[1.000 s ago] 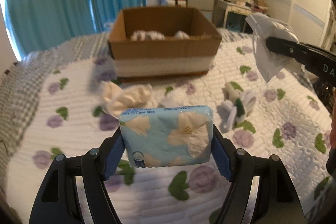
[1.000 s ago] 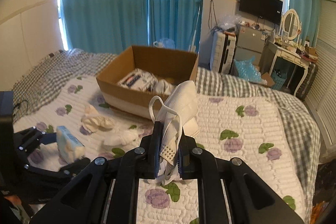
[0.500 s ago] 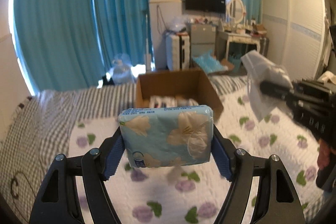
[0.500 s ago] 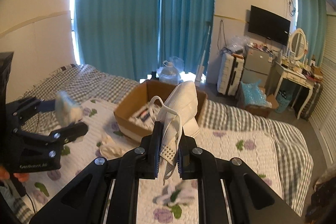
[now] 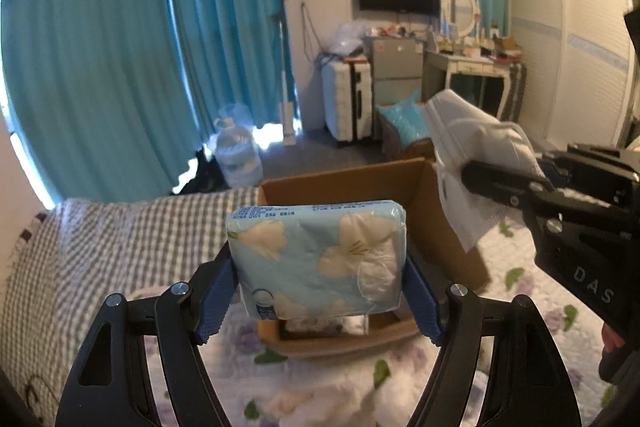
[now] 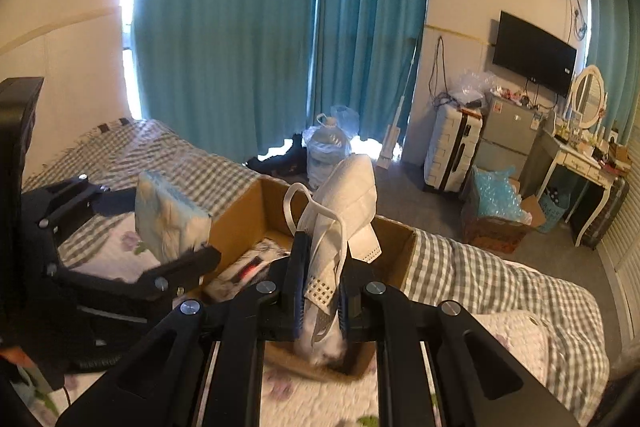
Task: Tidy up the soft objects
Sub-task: 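Lower the blue pack into the box with the left tool while the right tool drops the mask in, then move both tools back toward the remaining items on the quilt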
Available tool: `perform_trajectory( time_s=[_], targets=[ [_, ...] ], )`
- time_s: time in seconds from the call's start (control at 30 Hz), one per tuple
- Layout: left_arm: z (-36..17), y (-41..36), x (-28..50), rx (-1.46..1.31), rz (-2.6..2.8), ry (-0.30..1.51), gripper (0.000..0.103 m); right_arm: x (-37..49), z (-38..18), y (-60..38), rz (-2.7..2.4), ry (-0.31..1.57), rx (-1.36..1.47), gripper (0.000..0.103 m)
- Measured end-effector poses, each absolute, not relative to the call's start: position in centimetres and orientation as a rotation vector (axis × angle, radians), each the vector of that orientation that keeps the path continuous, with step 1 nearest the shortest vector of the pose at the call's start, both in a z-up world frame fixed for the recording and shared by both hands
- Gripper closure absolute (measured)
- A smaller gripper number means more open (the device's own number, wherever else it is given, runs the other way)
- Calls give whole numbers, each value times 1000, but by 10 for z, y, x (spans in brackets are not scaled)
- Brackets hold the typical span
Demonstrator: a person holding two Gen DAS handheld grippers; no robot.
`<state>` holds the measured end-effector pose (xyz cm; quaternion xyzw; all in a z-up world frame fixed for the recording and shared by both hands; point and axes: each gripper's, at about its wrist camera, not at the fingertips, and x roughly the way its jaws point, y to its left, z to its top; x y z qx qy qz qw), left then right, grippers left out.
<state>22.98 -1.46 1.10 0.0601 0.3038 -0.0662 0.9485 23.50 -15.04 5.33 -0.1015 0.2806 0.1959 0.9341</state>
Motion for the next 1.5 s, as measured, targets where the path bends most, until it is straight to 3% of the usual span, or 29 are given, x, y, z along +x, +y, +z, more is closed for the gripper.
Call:
perform_trajectory(
  time_s=[0.33,0.43,0.53,0.63,0.9,1.07,1.3,1.5],
  targets=[
    [-60,-24,275,141,-157,686,29,300,-28,-149,397,669,-216,91],
    [-68,-28,277,146,-160,688,26,305,-32,-156,383,670,-186,76],
    [-69,-33,276,154,-146,704,19,304,-24,-162,368,655,-159,47],
    [-60,-40,271,176,-119,688,7,293,-6,-169,351,630,-136,35],
    [8,-26,222,150,-52,602,6,230,81,-198,252,544,-131,25],
    [71,-22,162,138,-29,492,0,171,142,-218,201,477,-117,8],
    [121,-14,92,104,-19,393,0,96,191,-228,215,443,-151,2],
    [110,-10,57,90,-22,405,0,61,172,-226,217,486,-170,0]
  ],
)
